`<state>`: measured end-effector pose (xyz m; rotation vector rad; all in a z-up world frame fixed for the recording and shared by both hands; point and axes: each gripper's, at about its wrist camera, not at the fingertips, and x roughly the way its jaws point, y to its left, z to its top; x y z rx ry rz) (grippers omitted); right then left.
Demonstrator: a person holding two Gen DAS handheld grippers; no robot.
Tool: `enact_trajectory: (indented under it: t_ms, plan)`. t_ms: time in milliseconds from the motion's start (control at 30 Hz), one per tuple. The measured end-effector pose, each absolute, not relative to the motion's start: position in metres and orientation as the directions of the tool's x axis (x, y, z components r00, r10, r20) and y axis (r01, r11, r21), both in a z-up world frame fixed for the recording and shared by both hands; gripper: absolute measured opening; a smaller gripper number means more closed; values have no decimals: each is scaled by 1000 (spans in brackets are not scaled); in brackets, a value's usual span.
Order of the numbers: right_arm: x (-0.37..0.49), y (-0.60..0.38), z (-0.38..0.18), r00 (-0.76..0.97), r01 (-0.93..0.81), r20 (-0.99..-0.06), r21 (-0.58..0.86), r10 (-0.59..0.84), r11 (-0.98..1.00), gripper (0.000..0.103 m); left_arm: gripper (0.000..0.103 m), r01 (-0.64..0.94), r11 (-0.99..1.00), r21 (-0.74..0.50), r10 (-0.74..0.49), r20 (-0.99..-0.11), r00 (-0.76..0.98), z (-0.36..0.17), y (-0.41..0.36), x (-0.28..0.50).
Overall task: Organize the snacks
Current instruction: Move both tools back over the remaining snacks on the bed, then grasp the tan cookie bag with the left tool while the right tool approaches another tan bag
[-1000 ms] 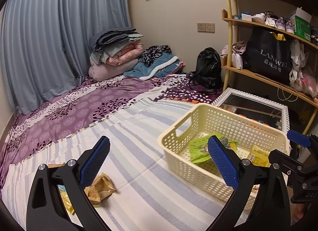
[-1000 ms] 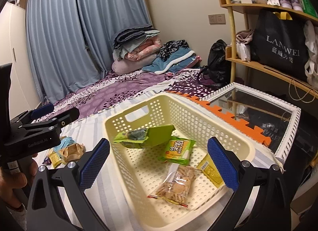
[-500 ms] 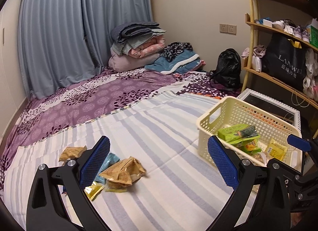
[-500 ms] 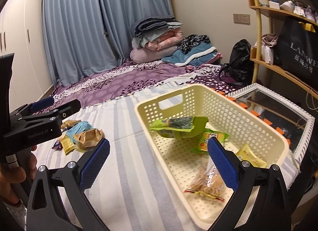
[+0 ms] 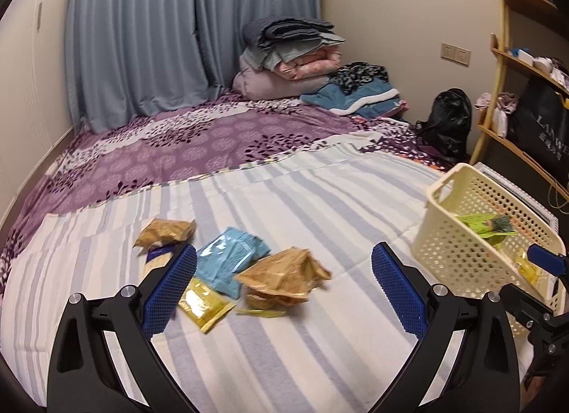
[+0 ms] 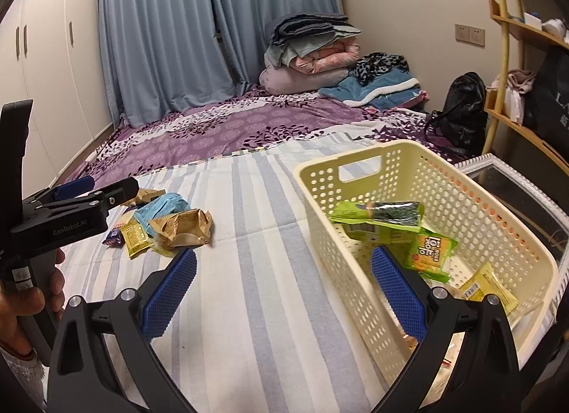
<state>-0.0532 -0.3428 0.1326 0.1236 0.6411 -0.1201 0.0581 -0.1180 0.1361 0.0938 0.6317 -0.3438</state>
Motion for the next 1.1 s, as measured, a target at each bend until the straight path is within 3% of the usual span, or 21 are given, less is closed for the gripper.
enact_trajectory:
  t_ms: [600, 1100]
  plan:
    - [1, -295, 109, 751, -3, -657, 97, 66, 995, 98, 100, 74, 995, -65, -98, -692, 715, 92, 9, 116]
    - [35, -278, 93, 719, -59, -685, 111, 119, 992, 98, 100, 49, 996, -75, -89, -759, 646, 67, 34, 174]
